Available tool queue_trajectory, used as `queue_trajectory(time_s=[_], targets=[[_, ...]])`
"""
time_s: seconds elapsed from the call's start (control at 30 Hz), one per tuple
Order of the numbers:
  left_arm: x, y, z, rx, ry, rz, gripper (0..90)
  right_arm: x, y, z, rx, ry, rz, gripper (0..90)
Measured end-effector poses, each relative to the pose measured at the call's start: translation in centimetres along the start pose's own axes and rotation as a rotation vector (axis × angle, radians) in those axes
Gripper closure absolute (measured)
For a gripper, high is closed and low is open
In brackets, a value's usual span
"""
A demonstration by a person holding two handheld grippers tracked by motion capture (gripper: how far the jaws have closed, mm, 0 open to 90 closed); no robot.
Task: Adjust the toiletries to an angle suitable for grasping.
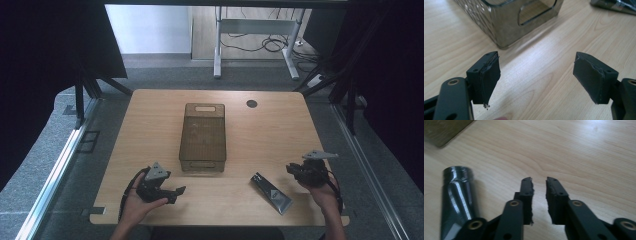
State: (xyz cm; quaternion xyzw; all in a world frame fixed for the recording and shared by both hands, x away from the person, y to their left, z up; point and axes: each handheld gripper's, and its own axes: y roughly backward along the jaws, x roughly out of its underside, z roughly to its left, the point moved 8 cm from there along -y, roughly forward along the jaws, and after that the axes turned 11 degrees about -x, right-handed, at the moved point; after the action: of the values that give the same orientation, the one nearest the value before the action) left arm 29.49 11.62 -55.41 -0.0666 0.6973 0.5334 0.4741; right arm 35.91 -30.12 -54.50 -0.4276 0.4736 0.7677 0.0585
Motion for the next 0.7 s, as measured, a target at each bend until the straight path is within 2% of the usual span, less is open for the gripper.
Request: queue_trajectory(time_s=[0.07, 0.13, 0.3, 0.33, 0.5, 0.53, 0.7], targets=[[0.0, 0.2, 0.0, 0.009, 0.003, -0.006, 22.0, -0.5, 0.2, 1.2, -0.029, 0.021, 0.007, 85.8], [-0.1, 0.4, 0.0, 0.011, 0.006, -0.015, 22.0, -0.6, 0.2, 1.6, -0.04, 0.028, 0.01, 86.9], [-0.2, 0.6, -0.1, 0.011, 0.003, -0.021, 22.0, -1.5, -0.7, 4.9, -0.133, 0.084, 0.036, 89.5], [-0.2, 0.6, -0.1, 0.011, 0.003, -0.021, 22.0, -1.5, -0.7, 4.9, -0.133, 0.084, 0.036, 89.5], [-0.3, 0.7, 0.1, 0.006, 0.006, -0.022, 22.0, -1.9, -2.0, 8.0, -0.226, 0.138, 0.062, 89.5], [-0.3, 0.7, 0.2, 0.005, 0.007, -0.021, 22.0, -1.9, -2.6, 9.0, -0.253, 0.154, 0.076, 89.5], [-0.1, 0.6, 0.4, 0.004, 0.005, -0.013, 22.0, -1.7, -3.7, 10.5, -0.298, 0.181, 0.102, 89.5]])
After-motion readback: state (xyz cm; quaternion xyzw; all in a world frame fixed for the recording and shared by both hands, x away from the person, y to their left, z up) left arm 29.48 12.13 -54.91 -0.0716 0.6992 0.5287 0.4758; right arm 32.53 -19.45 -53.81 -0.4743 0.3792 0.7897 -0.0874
